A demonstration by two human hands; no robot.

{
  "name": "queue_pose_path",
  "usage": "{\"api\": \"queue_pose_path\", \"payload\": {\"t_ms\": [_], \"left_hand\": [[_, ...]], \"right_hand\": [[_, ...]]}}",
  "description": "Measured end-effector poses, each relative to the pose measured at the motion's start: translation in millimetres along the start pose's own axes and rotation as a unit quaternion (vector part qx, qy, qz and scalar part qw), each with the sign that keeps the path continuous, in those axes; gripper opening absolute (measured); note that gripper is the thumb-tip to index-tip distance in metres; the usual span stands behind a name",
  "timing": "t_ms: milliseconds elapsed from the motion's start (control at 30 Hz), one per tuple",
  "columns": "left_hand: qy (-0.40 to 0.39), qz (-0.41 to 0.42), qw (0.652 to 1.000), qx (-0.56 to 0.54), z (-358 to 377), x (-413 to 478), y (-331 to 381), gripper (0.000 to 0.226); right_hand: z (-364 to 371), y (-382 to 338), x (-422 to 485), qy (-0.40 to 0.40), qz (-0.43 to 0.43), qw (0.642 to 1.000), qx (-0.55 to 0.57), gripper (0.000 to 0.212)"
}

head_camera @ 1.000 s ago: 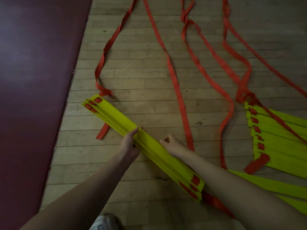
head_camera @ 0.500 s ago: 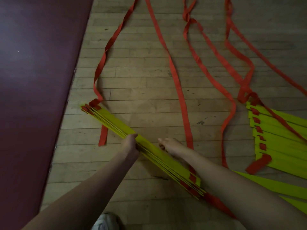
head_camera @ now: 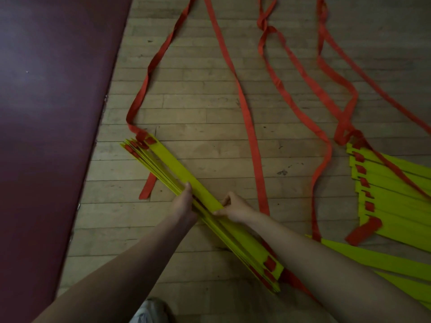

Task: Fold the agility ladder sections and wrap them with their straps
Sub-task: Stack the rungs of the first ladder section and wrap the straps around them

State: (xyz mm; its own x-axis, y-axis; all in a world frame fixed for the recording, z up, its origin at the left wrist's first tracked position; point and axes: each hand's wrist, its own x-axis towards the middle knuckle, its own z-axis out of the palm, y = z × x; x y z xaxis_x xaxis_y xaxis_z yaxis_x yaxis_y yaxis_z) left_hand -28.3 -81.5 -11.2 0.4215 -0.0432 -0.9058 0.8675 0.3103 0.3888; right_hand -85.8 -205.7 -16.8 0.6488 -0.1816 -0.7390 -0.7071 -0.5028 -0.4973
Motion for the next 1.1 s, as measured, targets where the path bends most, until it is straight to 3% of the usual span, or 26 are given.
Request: {"api": "queue_pose_path", "payload": {"t_ms": [100,300,367,433,633,733,800,867,933,1000,1100], "left_hand": [[-0.007,0.007,1.000,0.002,-4.2,-1.9,0.1,0.056],[-0.053,0.049,0.996,-0.045,-2.4,2.0,5.5,0.041],[-0.062,0.059,0.995,-0.048,2.1,0.8,11.5,0.036],[-0.081,0.055,0.993,-0.060,4.5,-0.1,16.6,0.032],[-0.123,0.068,0.986,-0.089,14.2,-9.9,29.2,0.047],[-0.131,0.063,0.981,-0.130,16.6,-9.2,37.6,0.028],[-0.131,0.059,0.974,-0.173,18.0,-7.2,42.1,0.015],[-0.130,0.061,0.969,-0.203,19.4,-6.1,44.6,0.017],[-0.131,0.061,0.966,-0.214,20.6,-6.8,45.3,0.020],[-0.134,0.067,0.965,-0.217,21.4,-7.8,46.2,0.022],[-0.136,0.079,0.963,-0.221,21.6,-8.8,49.3,0.022]], "right_hand": [[-3.8,-0.6,-7.6,0.025,-0.036,0.999,0.011,0.031],[-6.5,-10.7,-26.1,0.031,-0.169,0.984,0.046,0.017],[-11.1,-13.0,-28.4,0.002,-0.175,0.982,0.063,0.012],[-17.7,-14.4,-30.2,-0.017,-0.163,0.984,0.064,0.023],[-43.7,-7.8,-38.2,-0.042,-0.111,0.990,0.075,0.037],[-47.7,6.2,-34.5,0.059,-0.105,0.991,0.054,0.036],[-52.9,15.6,-27.0,0.169,-0.078,0.982,-0.022,0.030],[-61.6,21.6,-24.2,0.207,-0.022,0.970,-0.128,0.038],[-72.4,25.1,-24.4,0.185,0.051,0.959,-0.208,0.058],[-82.0,29.8,-19.2,0.136,0.133,0.962,-0.194,0.078],[-87.5,42.6,-5.4,-0.010,0.146,0.976,-0.160,0.083]]}}
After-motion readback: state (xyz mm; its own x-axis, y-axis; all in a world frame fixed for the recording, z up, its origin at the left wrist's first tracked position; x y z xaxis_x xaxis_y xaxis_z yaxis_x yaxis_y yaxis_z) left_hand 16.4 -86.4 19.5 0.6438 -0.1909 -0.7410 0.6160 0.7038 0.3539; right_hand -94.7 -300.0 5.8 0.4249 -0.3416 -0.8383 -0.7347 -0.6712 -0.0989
